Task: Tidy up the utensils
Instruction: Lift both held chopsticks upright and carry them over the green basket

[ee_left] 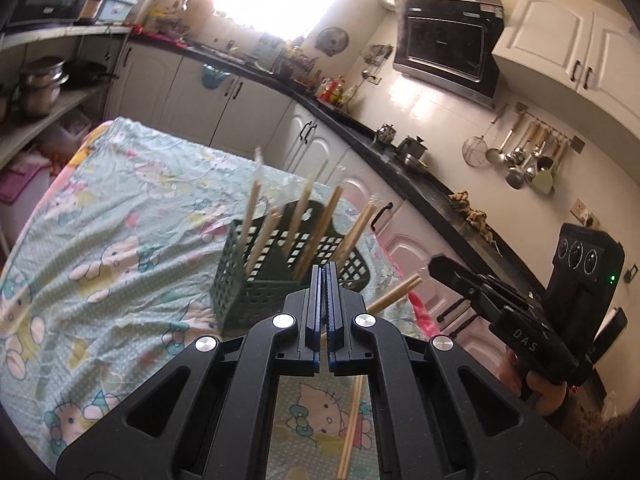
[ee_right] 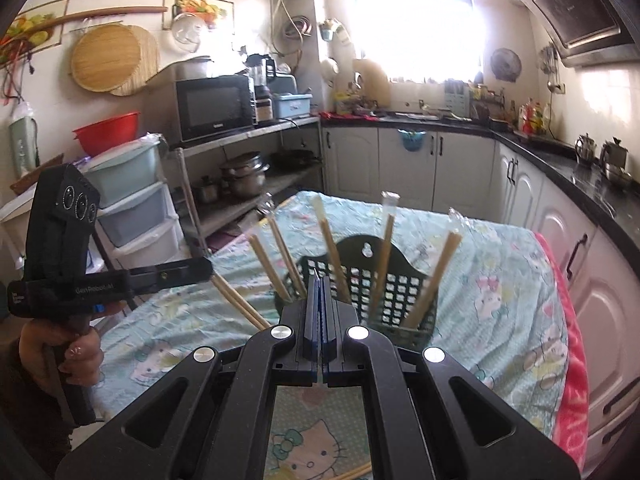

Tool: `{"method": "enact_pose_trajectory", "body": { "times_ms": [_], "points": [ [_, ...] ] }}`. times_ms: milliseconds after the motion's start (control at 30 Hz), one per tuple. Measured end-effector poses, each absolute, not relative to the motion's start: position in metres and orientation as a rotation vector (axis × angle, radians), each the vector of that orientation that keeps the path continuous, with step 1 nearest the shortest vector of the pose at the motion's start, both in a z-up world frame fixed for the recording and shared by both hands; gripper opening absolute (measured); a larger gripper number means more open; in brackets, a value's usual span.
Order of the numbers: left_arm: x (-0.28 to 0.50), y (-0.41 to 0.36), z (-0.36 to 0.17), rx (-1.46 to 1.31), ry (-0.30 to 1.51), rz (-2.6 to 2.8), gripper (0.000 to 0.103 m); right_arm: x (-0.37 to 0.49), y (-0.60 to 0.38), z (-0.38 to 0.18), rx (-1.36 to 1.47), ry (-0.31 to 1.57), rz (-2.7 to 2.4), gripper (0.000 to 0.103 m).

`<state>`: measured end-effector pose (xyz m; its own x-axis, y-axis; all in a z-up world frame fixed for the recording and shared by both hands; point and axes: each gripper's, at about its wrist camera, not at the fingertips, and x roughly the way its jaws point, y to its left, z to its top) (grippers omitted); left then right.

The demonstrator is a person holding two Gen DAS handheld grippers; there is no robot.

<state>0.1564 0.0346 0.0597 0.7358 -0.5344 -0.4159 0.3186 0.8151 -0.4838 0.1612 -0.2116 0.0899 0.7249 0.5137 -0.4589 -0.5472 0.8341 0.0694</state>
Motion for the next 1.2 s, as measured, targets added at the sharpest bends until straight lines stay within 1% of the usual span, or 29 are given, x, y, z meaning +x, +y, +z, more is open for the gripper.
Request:
{"method": "enact_pose_trajectory", "body": {
  "times_ms": [600,1200],
  "points": [
    [0.13,0.009,0.125,-0.306,0.467,-0.529,0.0,0.138,-0.215,0.137,-0.076,0.377,0.613,0.001],
    [0.147,0.0,0.176,-0.32,0.365,-0.529,0.0,0.148,-0.243,0.181,-0.048,0.268,0.53,0.001]
  ]
}}
